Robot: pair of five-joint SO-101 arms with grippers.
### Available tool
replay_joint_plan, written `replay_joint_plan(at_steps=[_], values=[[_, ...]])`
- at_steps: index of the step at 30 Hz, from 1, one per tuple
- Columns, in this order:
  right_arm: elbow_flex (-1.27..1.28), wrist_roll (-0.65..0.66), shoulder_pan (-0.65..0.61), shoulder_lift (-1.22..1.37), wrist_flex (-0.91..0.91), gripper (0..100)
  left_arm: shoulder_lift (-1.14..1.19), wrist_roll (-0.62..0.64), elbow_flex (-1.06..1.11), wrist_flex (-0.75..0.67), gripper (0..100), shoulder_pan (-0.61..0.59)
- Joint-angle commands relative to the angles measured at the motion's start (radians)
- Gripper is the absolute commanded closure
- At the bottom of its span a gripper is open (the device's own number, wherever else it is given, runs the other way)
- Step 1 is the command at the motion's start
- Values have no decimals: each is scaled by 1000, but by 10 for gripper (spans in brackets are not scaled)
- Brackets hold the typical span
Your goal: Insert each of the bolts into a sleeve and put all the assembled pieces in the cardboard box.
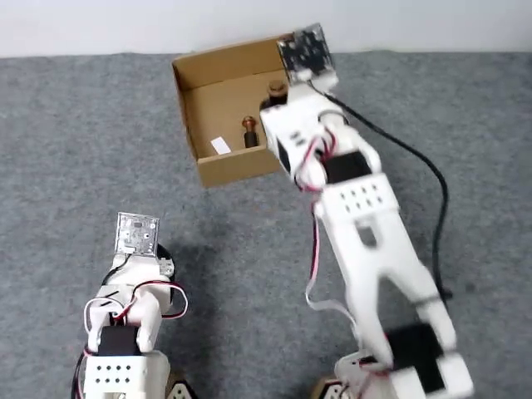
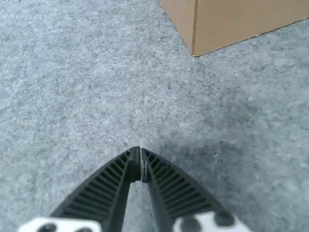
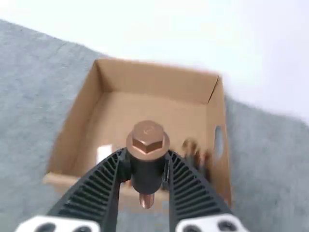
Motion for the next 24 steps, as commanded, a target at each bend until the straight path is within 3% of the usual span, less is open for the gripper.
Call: replay_joint_plan(at_steps=[1,12,24], values=[[-184,49,12,131,-79,991,-6,-14,-5,6,994,-5],[-387,78,-33,484,-87,991,-3,-12,-5,8,994,-11],[-394,98,-56,607,-12,976,-3,-12,-5,8,994,-11]])
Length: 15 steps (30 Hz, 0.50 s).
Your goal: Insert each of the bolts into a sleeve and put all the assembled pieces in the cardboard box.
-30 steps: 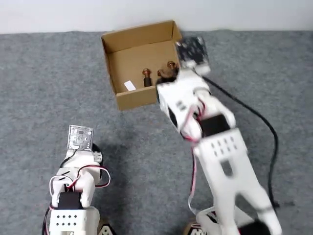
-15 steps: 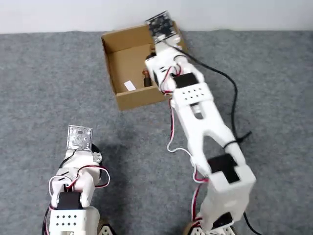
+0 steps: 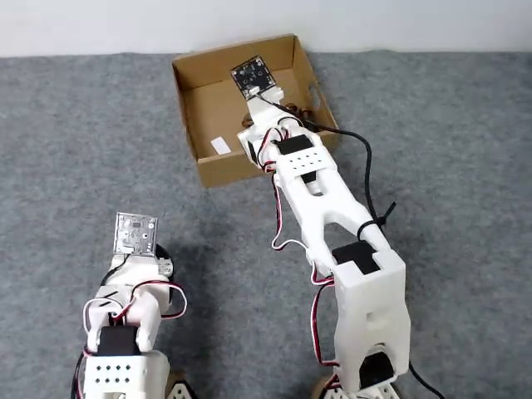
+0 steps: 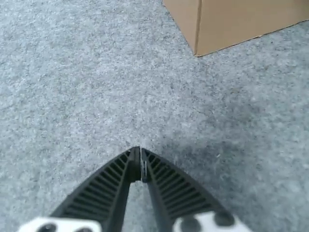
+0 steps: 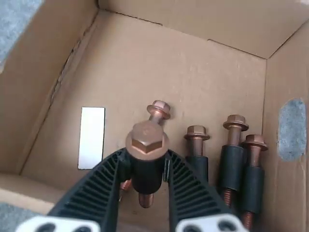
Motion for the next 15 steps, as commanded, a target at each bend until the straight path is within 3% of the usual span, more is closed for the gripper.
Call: replay_joint_plan(at_steps=[1,5,10,15], values=[[-78,28,-13,-21,45,955,-3,-12,-5,8,994,-2],[-78,29,-13,-24,73,886,-3,-12,-5,8,994,-2],[-78,32,-15,-65,74,998,-3,-12,-5,8,994,-2],[-78,28,7,-153,182,990,-3,-12,-5,8,994,-2]])
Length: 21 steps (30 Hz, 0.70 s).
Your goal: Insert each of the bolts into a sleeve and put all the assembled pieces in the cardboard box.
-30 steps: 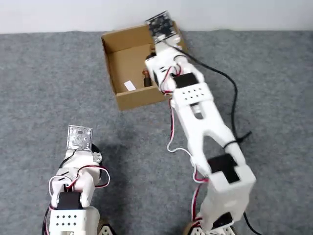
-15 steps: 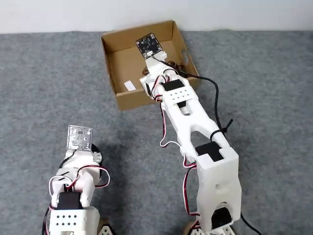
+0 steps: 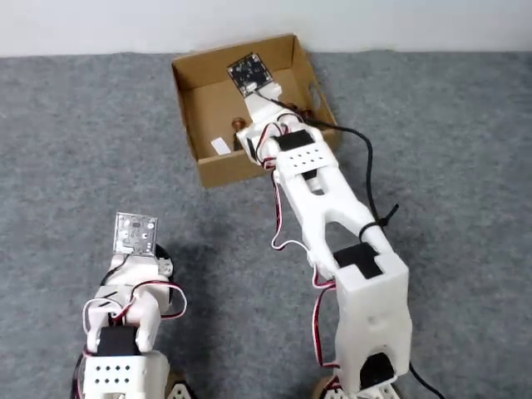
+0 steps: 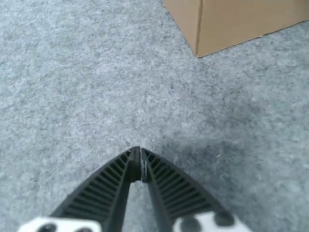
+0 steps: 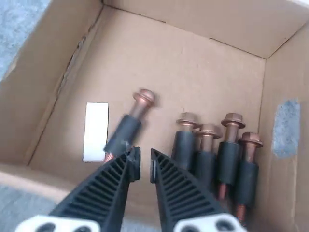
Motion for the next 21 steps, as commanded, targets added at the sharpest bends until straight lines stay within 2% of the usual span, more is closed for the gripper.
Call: replay_joint_plan(at_steps=[1,6,14,21], values=[[-46,2,16,-134,104,991,-3,-12,-5,8,994,-2],[-43,-48,47,-286,266,991,-3,-12,-5,8,994,-2],[-41,-149,124,-527,631,991,-3,-12,-5,8,994,-2],[-41,-146,246,-671,934,991,-3,-12,-5,8,994,-2]])
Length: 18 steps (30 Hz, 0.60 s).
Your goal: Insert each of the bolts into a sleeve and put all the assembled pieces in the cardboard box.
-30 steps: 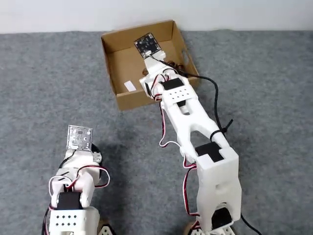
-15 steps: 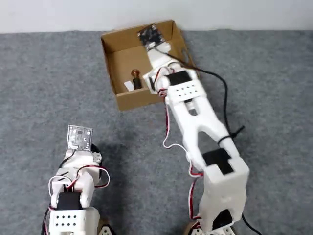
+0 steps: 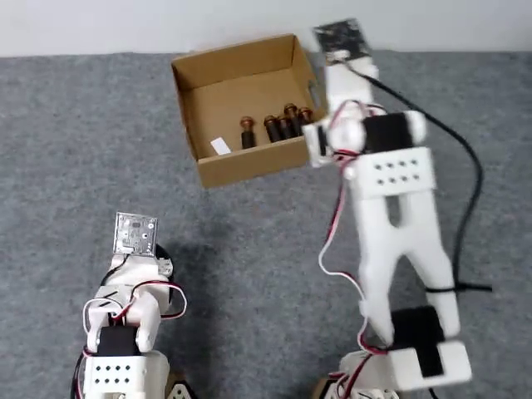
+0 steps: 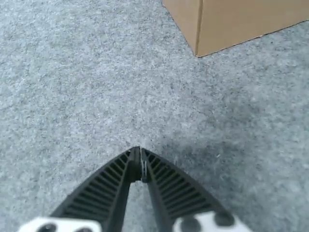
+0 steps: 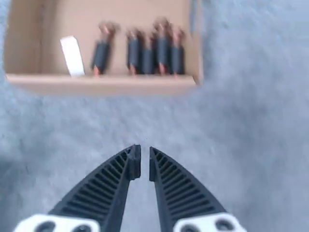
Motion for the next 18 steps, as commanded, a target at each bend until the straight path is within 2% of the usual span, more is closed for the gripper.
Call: replay_joint_plan(at_steps=[1,5,9,18], values=[[-41,8,54,-101,162,991,-3,-12,-5,8,994,-2],[-40,110,87,-148,323,991,-3,-12,-5,8,994,-2],[37,91,145,-251,323,991,-3,-12,-5,8,994,-2],[523,98,217,-739,312,991,-3,-12,-5,8,994,2]])
